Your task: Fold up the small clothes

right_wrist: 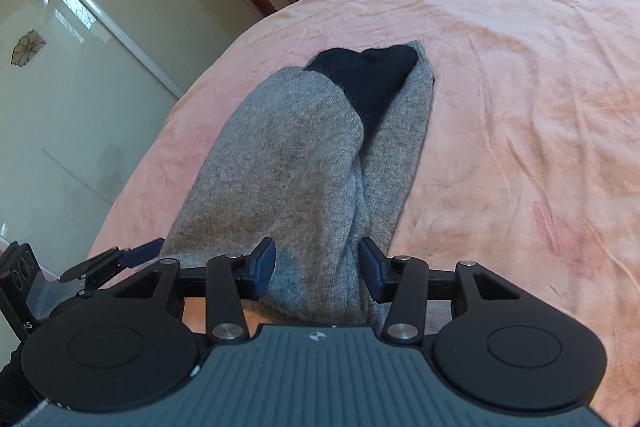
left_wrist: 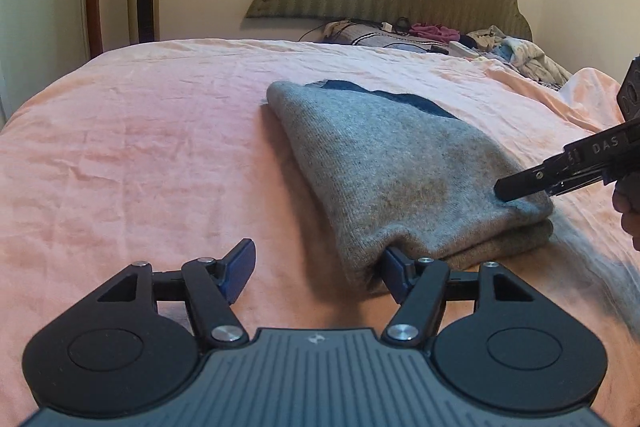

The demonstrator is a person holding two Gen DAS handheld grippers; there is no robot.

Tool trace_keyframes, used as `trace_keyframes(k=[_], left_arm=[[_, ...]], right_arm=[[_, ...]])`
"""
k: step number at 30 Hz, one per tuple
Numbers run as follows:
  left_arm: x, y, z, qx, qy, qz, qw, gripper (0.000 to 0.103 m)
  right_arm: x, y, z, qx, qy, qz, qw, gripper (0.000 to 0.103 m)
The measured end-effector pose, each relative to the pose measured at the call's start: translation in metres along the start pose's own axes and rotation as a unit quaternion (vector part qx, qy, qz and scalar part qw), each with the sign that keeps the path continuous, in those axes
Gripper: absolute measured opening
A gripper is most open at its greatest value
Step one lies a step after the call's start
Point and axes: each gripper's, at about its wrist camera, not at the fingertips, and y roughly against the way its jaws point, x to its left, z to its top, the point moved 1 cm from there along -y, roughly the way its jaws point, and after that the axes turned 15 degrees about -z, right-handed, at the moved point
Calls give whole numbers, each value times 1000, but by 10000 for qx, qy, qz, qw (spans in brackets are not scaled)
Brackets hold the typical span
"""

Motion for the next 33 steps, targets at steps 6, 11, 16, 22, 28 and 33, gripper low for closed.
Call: trace_keyframes(k=[6, 11, 16, 22, 28, 33], left_arm=[[-4, 1, -7, -51, -79, 530, 9986, 8], [3, -2, -13, 5, 41, 524, 9986, 8], [1, 2, -17, -55, 70, 496, 9987, 8], [2, 3, -17, -63, 123, 451, 9989, 8], [7, 5, -17, -104, 264, 334, 9990, 8], [15, 9, -14, -68, 460, -171, 9988, 9]], right_arm=[[7, 9, -2, -20, 556, -205, 9982, 14], [8, 0, -14, 44, 815, -255, 9963, 16], [0, 24, 32, -548, 207, 157, 9982, 69], [-19, -36, 103, -146, -840, -151, 9962, 66], [-21, -60, 95, -146, -305, -477, 9983, 9], [-41, -46, 70, -277, -805, -132, 9963, 18]])
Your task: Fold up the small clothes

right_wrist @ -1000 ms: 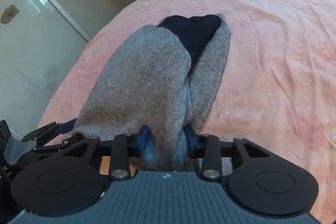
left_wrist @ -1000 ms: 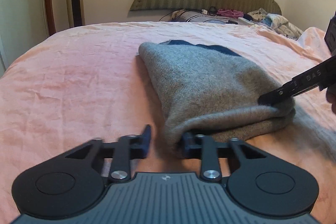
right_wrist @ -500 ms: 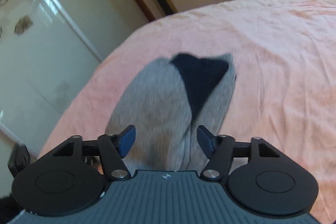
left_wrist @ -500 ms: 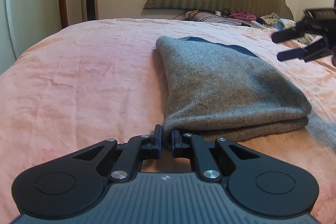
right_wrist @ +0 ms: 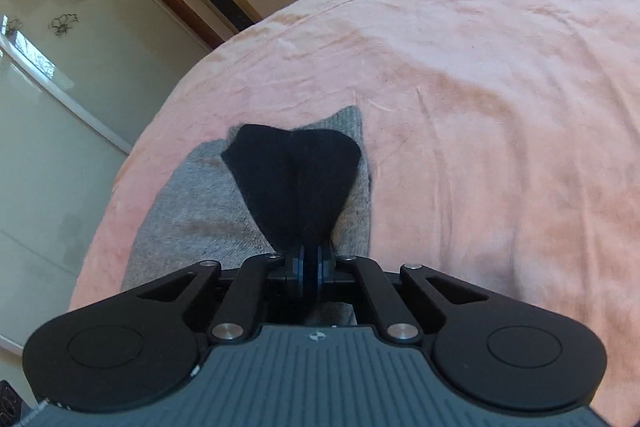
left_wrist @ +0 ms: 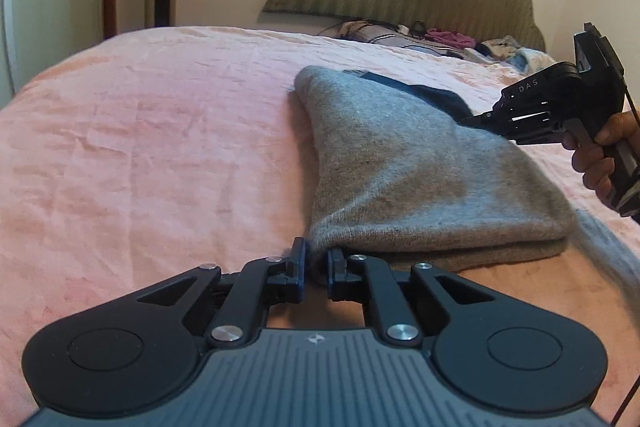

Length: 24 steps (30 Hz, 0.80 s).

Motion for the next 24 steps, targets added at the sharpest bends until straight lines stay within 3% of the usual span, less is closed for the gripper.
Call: trace_keyframes(k=[2, 3, 4, 5, 6, 8, 10, 11, 12, 13, 14, 15, 16, 20, 22, 24], left_arm=[[14, 14, 3, 48, 535, -640, 9965, 15], [23, 23, 5, -29, 874, -882, 9923, 28], [33, 31, 5, -185, 1236, -1068, 9864, 40], [43, 36, 6, -355, 1569, -1165, 9801, 72], [54, 39, 8, -539, 1946, -1198, 9721, 89], [71, 28, 14, -545, 2479, -1493, 9557, 89], [79, 3, 20, -214, 2835, -1949, 9387, 88], [78, -9, 22, -94, 2918, -2045, 9343, 87], [73, -16, 26, -61, 2822, -2064, 9369, 87], [68, -27, 30, 71, 2769, -2174, 9360, 85], [65, -36, 32, 222, 2832, -2274, 9314, 62], [63, -46, 32, 488, 2953, -2284, 9264, 17], [60, -53, 31, 715, 2980, -2194, 9263, 14], [42, -36, 28, 820, 2395, -1882, 9490, 14], [38, -33, 21, 853, 2028, -1832, 9581, 13], [34, -31, 23, 819, 1849, -1752, 9635, 17]], right_arm=[[1, 23, -10, -9, -128, 74, 9999, 47], [0, 39, -17, -94, -184, 278, 9994, 74], [-4, 51, -26, -130, -218, 482, 9985, 91], [-8, 57, -34, -14, -244, 632, 9977, 93], [-11, 59, -42, 199, -244, 732, 9968, 88], [-14, 56, -56, 581, -276, 775, 9949, 81], [-12, 47, -69, 964, -302, 842, 9913, 71], [-9, 45, -76, 994, -298, 981, 9897, 69], [-5, 42, -79, 1058, -303, 1115, 9877, 68], [-2, 39, -80, 1085, -288, 1134, 9872, 57], [0, 36, -81, 1151, -255, 1060, 9874, 41], [1, 32, -83, 1237, -171, 933, 9878, 21], [1, 34, -84, 1163, -95, 965, 9885, 21], [5, 69, -88, 744, 517, 806, 9926, 20], [1, 65, -97, 847, 735, 425, 9928, 16], [-4, 64, -101, 750, 608, 581, 9936, 18]])
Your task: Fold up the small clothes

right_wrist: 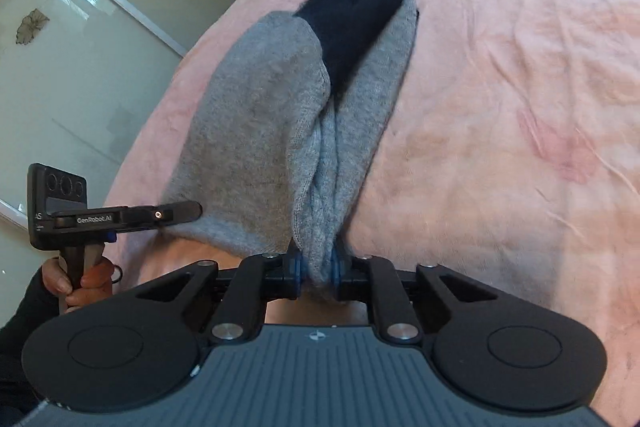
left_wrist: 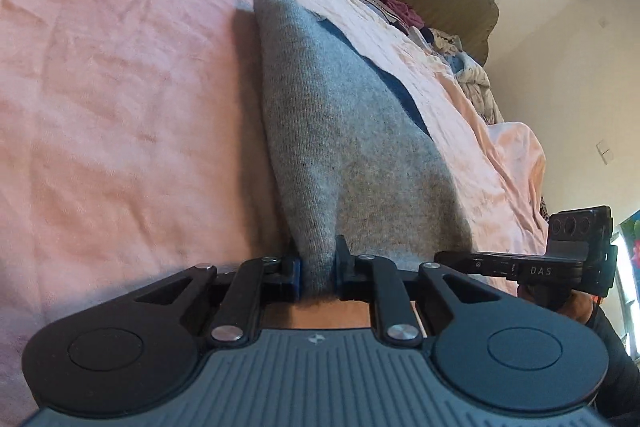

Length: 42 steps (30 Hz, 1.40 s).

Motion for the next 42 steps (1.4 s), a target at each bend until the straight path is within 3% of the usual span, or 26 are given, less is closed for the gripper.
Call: trace_keyframes(k=[2, 4, 5, 7, 8, 10, 12, 14, 15, 16, 17, 18, 20, 23, 25, 27, 30, 31, 33, 38, 40, 42], left_arm=[[-16, 10, 5, -69, -288, 364, 9989, 23], [-43, 26, 8, -386, -1024, 637, 9919, 24], [-56, 31, 10, -564, -1418, 777, 9852, 27], [-83, 25, 16, -825, -2137, 1074, 9675, 48], [-93, 15, 20, -873, -2404, 1178, 9595, 70], [-105, -18, 24, -820, -2878, 1319, 9450, 75], [-103, -62, 28, -485, -3097, 1635, 9354, 74], [-80, -97, 28, 8, -3013, 2133, 9294, 77], [-72, -97, 22, -151, -3161, 2182, 9232, 81], [-64, -92, 18, -226, -3184, 2057, 9251, 81], [-59, -85, 17, -221, -3085, 1967, 9304, 81], [-57, -82, 20, -198, -2943, 1913, 9362, 81], [-51, -78, 25, -211, -2758, 1830, 9434, 81], [-51, -78, 23, -259, -2719, 1863, 9438, 82], [-51, -78, 21, -298, -2714, 1872, 9436, 83], [-52, -77, 17, -311, -2726, 1868, 9433, 83], [-52, -77, 18, -273, -2712, 1854, 9441, 83], [-52, -75, 18, -272, -2705, 1855, 9443, 83], [-50, -74, 19, -295, -2673, 1853, 9452, 83], [-48, -74, 18, -325, -2693, 1838, 9448, 83], [-48, -73, 16, -364, -2680, 1822, 9453, 83], [-48, -73, 15, -379, -2702, 1822, 9446, 83]], right_arm=[[-1, 5, 9, 43, -161, 49, 9998, 34], [0, 24, 24, -472, -205, -103, 9986, 51], [0, 34, 32, -773, -247, -131, 9966, 54], [10, 40, 60, -1218, -278, -151, 9921, 55], [17, 35, 76, -1345, -242, -195, 9904, 55], [37, 13, 107, -1488, -37, -314, 9884, 60], [53, -20, 134, -1376, 195, -507, 9890, 65], [59, -64, 151, -919, 514, -1189, 9873, 68], [53, -87, 150, -532, 571, -1517, 9853, 67], [49, -89, 144, -871, 830, -1453, 9820, 66], [40, -89, 142, -924, 890, -1269, 9836, 65], [33, -86, 142, -879, 681, -1140, 9872, 64], [38, -85, 145, -750, 854, -1239, 9858, 63], [58, -75, 160, -622, 731, -1735, 9801, 56], [83, -66, 162, -828, 891, -1219, 9851, 56], [108, -71, 162, -697, 1158, -822, 9874, 62], [135, -109, 160, -306, 1530, -858, 9840, 64], [133, -126, 160, -91, 1509, -937, 9840, 64], [120, -138, 157, -382, 1570, -570, 9852, 63], [114, -105, 154, -352, 1093, -640, 9913, 53], [105, -81, 142, -633, 932, -559, 9921, 62], [82, -77, 127, -646, 722, -817, 9919, 67]])
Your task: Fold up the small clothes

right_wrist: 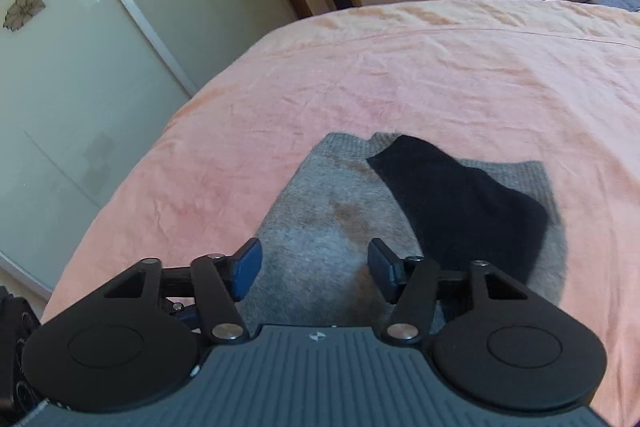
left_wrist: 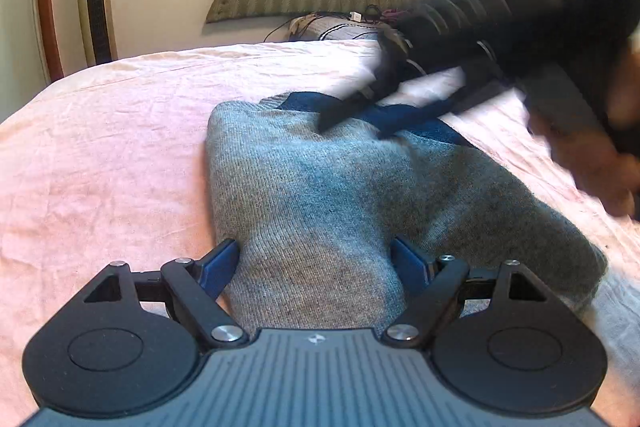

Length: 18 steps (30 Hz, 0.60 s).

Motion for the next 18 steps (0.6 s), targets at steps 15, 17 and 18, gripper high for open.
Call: trace_keyframes(k=[15, 17, 18], left_arm=[[86, 48, -35, -138, 3345, -2101, 9186, 83], [82, 38, -42, 12, 3635, -2631, 8937, 83], [76, 36, -41, 1, 3529, -2613, 8984, 82]], right_arm=[[-92, 71, -84, 499, -1470, 668, 9856, 79], [-91, 63, -107, 708, -1551, 940, 9809, 66], [-89, 60, -114, 761, -1582, 1134, 9779, 58]])
